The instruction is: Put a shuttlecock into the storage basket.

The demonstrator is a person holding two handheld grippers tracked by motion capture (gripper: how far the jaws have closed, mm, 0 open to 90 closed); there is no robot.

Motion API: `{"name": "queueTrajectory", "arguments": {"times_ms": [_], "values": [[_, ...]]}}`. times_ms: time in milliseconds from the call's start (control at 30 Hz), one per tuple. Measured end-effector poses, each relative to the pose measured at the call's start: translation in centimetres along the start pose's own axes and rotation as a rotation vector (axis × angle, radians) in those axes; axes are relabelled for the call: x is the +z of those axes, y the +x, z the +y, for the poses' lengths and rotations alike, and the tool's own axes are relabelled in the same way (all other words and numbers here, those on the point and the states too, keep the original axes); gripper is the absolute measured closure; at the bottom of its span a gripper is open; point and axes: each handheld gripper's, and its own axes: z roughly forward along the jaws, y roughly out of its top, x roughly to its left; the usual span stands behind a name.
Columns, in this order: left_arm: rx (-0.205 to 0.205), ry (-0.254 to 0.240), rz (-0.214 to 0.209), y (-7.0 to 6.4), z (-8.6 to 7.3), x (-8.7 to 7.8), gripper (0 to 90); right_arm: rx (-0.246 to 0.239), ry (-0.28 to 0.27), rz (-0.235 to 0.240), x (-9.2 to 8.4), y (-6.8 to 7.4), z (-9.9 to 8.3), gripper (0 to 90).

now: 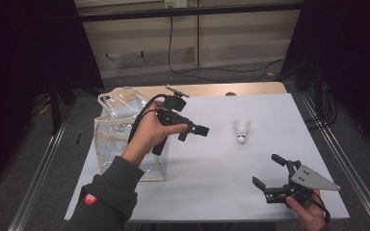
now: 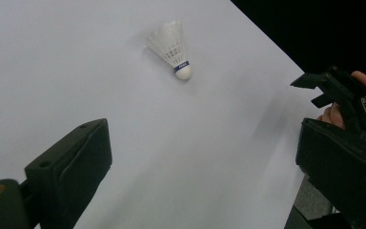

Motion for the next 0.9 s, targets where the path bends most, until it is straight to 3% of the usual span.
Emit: {"name": "queueTrajectory", "arguments": {"times_ms": [900], "values": [[0.001,0.004,0.006,-0.1,-0.8,2.1,7.5,-0.004,0.000,0.003,0.0,0.0,0.0,2.0]]}}
